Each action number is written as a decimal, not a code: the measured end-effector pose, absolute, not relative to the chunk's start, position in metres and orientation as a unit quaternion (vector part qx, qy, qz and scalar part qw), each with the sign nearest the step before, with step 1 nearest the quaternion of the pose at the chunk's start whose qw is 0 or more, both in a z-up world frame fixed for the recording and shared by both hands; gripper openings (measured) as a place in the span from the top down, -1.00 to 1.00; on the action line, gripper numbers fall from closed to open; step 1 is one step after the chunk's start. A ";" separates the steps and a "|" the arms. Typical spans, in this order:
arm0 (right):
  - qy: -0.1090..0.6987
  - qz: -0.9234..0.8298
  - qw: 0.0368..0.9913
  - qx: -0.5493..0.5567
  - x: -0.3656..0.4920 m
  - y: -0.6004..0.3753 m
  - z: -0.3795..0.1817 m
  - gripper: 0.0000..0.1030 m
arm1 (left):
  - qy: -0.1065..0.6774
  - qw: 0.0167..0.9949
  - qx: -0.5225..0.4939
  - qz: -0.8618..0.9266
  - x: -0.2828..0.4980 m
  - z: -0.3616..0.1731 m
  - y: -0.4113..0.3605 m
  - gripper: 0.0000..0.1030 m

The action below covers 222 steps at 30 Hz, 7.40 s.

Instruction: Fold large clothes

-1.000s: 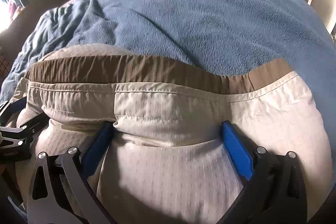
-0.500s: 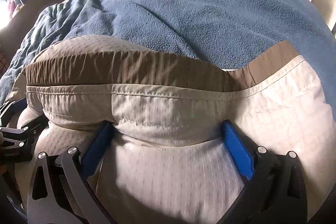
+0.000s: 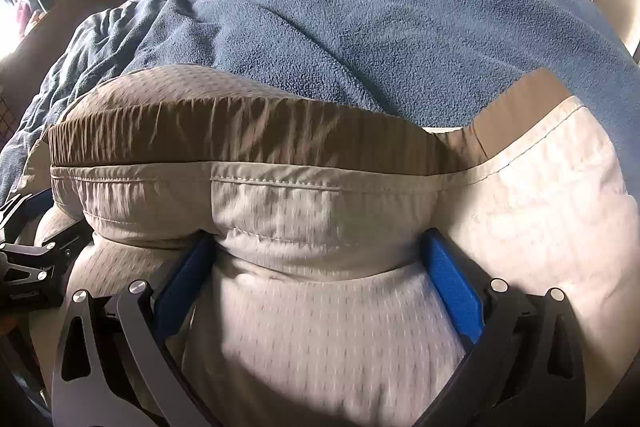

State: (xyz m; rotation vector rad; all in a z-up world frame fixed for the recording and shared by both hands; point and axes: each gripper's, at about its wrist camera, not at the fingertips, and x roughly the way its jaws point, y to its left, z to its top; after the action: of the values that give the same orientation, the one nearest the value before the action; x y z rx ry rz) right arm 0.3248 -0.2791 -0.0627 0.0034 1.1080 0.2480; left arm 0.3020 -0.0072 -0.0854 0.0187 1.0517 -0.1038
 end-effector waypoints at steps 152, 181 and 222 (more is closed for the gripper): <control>0.456 0.008 0.887 0.076 0.145 -0.432 0.008 -0.45 | 0.499 0.862 -0.085 0.026 0.133 -0.056 0.110 -0.76; 0.429 0.092 0.896 -0.063 -0.002 -0.322 0.009 -0.85 | 0.428 0.902 0.063 0.006 0.022 -0.026 -0.035 -0.87; 0.437 0.089 0.893 -0.057 0.003 -0.326 0.004 -0.85 | 0.432 0.901 0.049 -0.003 0.023 -0.028 -0.036 -0.87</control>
State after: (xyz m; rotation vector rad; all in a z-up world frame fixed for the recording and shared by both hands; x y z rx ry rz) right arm 0.0026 -0.3264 0.0045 -0.1173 0.9069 0.1837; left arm 0.0233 -0.0364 -0.0278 0.1013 0.8938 -0.0069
